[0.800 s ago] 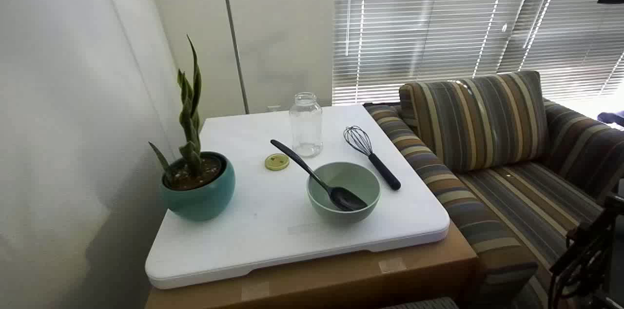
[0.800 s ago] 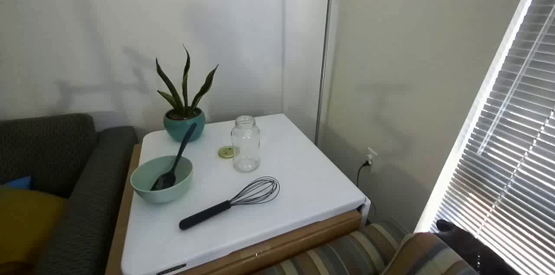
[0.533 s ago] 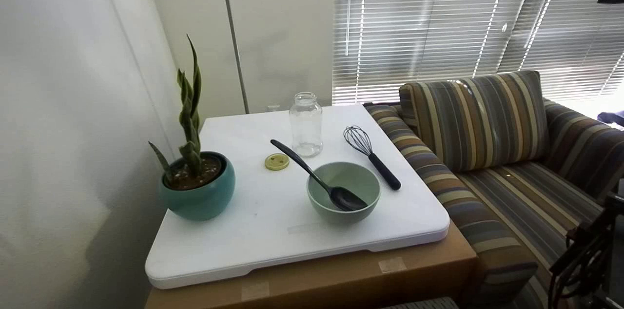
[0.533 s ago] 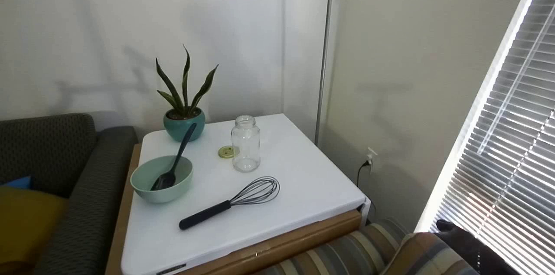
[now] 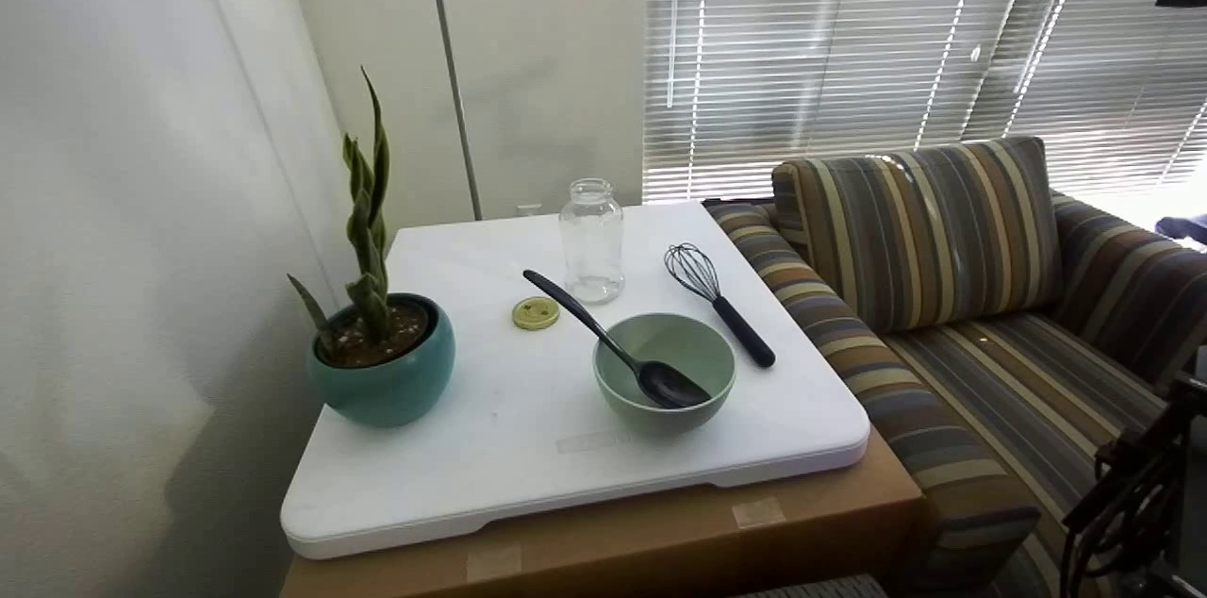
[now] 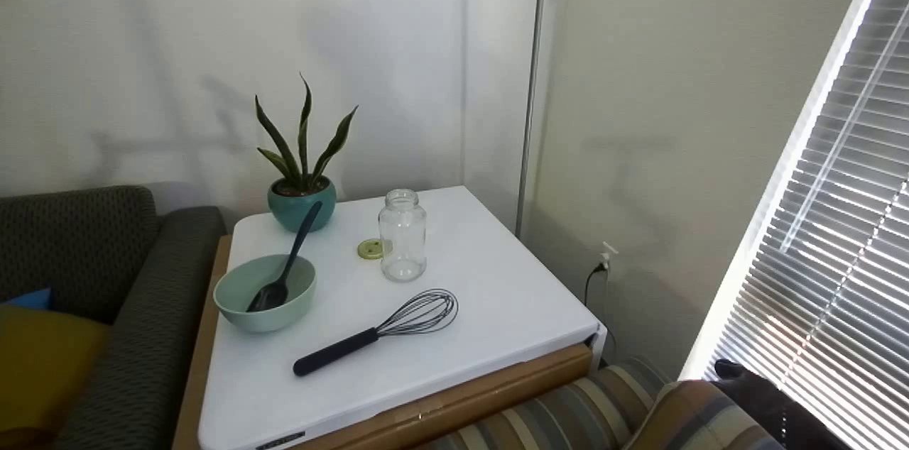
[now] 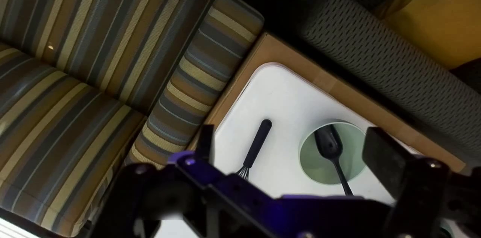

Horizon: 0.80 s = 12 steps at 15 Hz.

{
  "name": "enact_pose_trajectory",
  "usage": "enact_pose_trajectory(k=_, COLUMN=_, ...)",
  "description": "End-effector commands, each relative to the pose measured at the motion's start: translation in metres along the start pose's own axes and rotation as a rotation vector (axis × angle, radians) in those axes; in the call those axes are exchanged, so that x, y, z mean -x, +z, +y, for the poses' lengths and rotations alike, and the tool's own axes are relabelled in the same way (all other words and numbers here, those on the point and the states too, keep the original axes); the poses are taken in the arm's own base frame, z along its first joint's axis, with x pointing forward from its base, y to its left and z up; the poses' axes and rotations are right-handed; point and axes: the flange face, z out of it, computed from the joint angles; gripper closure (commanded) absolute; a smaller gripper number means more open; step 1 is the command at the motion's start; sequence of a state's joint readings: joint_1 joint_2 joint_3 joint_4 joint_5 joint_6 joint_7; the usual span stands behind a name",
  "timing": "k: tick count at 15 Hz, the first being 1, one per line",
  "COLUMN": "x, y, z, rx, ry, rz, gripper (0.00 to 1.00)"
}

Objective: Move the whisker away from the green bowl

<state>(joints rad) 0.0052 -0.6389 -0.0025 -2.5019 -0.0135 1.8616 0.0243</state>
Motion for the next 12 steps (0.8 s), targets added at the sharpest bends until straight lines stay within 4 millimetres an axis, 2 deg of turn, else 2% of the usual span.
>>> enact_pose_trajectory(k=1, x=-0.014, y=0.0, z=0.0, rx=-0.004, ry=-0.018, rz=0.029, gripper=0.0)
enact_pose_trajectory(k=6, x=-0.049, y=0.024, z=-0.021, rx=0.0, ry=-0.094, rz=0.087, gripper=0.0)
enact_pose_trajectory(k=12, x=-0.087, y=0.077, z=-0.072, rx=0.04, ry=-0.198, rz=0.106, gripper=0.0)
